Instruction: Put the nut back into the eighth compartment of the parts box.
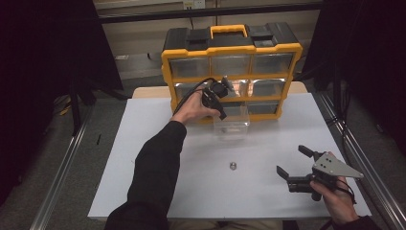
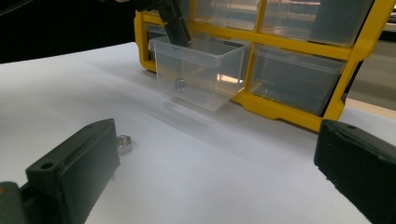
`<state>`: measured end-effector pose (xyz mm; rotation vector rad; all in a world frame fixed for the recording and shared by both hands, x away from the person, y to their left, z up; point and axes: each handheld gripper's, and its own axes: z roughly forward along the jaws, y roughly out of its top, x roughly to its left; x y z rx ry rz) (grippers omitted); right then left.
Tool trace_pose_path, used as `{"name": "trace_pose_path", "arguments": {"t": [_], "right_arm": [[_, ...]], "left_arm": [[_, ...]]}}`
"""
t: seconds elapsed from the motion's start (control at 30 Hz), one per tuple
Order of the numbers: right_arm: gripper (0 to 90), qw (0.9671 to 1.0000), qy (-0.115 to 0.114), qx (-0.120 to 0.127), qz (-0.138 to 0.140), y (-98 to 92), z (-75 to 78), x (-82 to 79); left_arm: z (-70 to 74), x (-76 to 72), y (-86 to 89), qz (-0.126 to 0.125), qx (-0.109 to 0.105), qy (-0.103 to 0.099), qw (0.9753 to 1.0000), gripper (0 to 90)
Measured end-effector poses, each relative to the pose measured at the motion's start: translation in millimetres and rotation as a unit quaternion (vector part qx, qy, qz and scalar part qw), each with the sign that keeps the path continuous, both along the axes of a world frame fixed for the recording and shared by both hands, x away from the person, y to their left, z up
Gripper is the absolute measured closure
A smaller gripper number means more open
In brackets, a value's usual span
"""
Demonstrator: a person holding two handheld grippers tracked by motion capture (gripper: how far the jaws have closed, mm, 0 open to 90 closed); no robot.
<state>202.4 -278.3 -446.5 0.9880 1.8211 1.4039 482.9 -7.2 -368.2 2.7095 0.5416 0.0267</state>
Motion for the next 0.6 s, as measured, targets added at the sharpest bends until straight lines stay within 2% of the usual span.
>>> {"name": "trace_pose_path", "arguments": {"t": [0.03,0.07,0.17,0.2,0.33,0.37,0.4,0.5,0.6], "right_arm": [[0.0,1.0,0.0,0.001,0.001,-0.1,-0.1,0.1],[0.0,1.0,0.001,0.002,0.001,-0.2,0.0,0.1],[0.0,1.0,0.0,0.001,0.002,-0.5,-0.1,0.0],[0.0,1.0,0.0,0.001,0.003,-0.4,-0.1,-0.1],[0.0,1.0,-0.001,0.0,0.002,-0.4,0.0,-0.1],[0.0,1.0,-0.001,0.001,0.001,-0.2,-0.1,-0.2],[0.0,1.0,0.0,0.001,0.001,-0.1,-0.1,-0.1],[0.0,1.0,0.0,0.001,0.001,-0.1,-0.2,0.0],[0.0,1.0,0.0,0.001,0.001,0.0,-0.2,0.1]], "left_arm": [[-1.7,-1.4,-0.8,0.011,-0.006,0.008,0.9999,70.1],[-2.6,0.5,-0.5,0.004,0.003,0.0,1.0,70.2],[-3.9,0.7,-1.7,-0.001,0.003,0.005,1.0,70.1],[-5.3,-2.8,-3.0,0.02,-0.002,0.012,0.9997,70.2],[-6.3,-5.1,-3.6,0.017,0.0,0.011,0.9998,70.1],[-6.4,-3.7,-3.2,-0.002,0.004,0.007,1.0,70.1],[-8.5,-6.9,-4.1,0.015,-0.001,0.016,0.9997,70.1],[-10.3,-6.9,-3.7,0.006,0.006,0.021,0.9997,70.1],[-14.4,-7.7,-3.5,0.006,0.004,0.024,0.9997,70.1]]}}
